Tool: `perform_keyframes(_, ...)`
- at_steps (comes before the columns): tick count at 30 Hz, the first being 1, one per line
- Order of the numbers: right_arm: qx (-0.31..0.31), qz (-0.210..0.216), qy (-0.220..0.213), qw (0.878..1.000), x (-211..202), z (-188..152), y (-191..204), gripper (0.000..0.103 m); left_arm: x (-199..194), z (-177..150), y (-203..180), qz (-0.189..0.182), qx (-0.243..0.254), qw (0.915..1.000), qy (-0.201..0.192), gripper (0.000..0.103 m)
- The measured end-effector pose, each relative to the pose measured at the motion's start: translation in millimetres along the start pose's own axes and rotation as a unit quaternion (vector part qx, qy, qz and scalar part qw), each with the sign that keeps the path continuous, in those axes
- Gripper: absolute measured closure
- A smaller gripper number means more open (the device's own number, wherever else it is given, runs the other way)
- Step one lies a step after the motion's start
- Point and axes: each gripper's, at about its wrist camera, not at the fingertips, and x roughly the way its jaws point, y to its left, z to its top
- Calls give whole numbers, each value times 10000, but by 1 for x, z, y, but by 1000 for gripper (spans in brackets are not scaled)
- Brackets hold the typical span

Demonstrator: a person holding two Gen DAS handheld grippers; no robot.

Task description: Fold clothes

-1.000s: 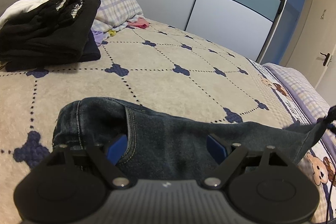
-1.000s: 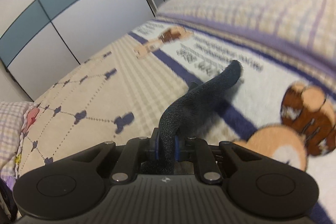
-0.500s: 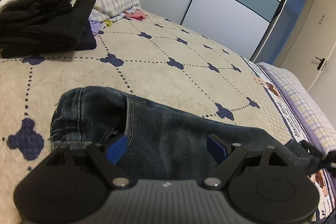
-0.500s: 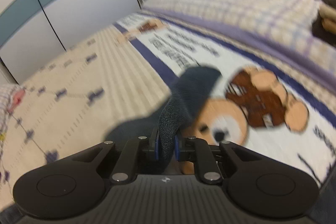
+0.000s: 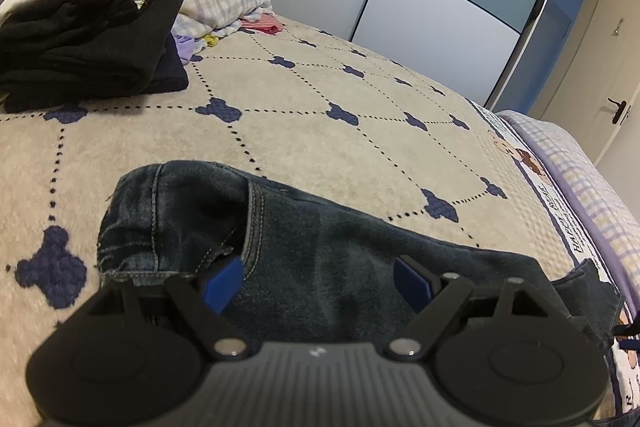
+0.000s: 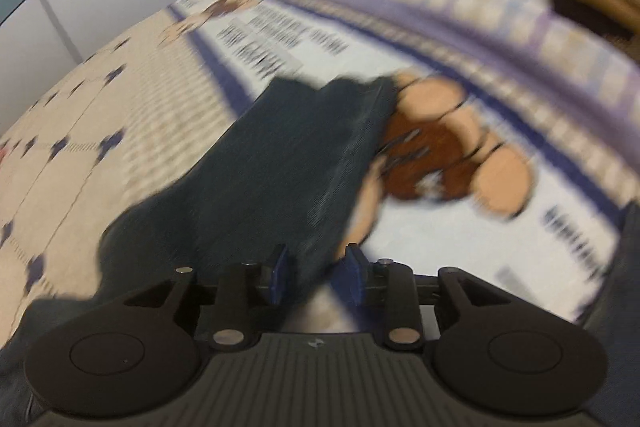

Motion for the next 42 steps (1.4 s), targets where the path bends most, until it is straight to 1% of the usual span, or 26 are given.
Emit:
perform_keyframes(2,166,-125,-156,9997,-1,13,-12,68,-2,2,2,65,16,10000,-65,19)
perform_keyframes(4,293,-135,-255,9992,0,26,-19,67,-3,5,5,194,51,9997,-144,19)
perform_keyframes(8,567,102,-312,9978,7,48,-20,66,-2,13,19,450,-63,9986,-257,18)
perform_keyframes(11,604,314,-235,9974,15,64,-7,66,0,21,37,474,-302,9981,-256,19)
perform_keyframes(12,614,375,-192,9972,19,68,-1,66,1,23,42,401,-390,9982,-237,19)
perform_keyframes(15,644,587,16,9962,34,78,20,66,3,29,58,-37,-661,9977,-146,19)
perform_keyframes(17,684,682,203,9951,47,80,35,66,3,33,69,-477,-853,9952,-82,19)
perform_keyframes(19,641,624,354,9954,61,80,51,66,2,37,81,-756,-1098,9911,-30,19)
perform_keyframes(24,796,527,577,9938,91,75,75,66,2,41,106,-1081,-1678,9799,-43,19)
perform_keyframes(26,762,417,573,9946,101,73,83,64,3,43,111,-1116,-1697,9791,-62,19)
perform_keyframes(28,595,262,478,9967,105,70,90,63,1,46,116,-1050,-1605,9814,-110,19)
perform_keyframes(29,495,179,424,9977,106,69,93,64,0,48,119,-973,-1539,9832,-134,19)
perform_keyframes(30,375,53,382,9986,107,68,97,72,-1,50,122,-906,-1487,9846,-146,19)
perform_keyframes(31,235,-117,350,9990,107,67,100,83,-2,51,125,-861,-1451,9856,-143,19)
perform_keyframes(33,-19,-276,300,9992,107,64,104,86,1,50,130,-877,-1435,9858,-4,19)
perform_keyframes(34,-125,-318,274,9990,106,64,105,92,4,49,132,-897,-1440,9855,79,19)
perform_keyframes(35,-163,-330,241,9990,105,64,105,94,9,47,133,-911,-1455,9850,151,19)
perform_keyframes(37,-124,-302,157,9993,101,66,104,95,18,44,133,-868,-1484,9848,265,21)
perform_keyframes(40,-56,-240,-152,9996,90,79,103,95,29,40,131,-591,-1473,9868,329,36)
perform_keyframes(41,-55,-234,-302,9993,85,84,103,95,31,39,131,-475,-1420,9881,346,44)
perform_keyframes(42,-44,-221,-444,9988,82,91,103,95,32,38,130,-382,-1370,9892,357,50)
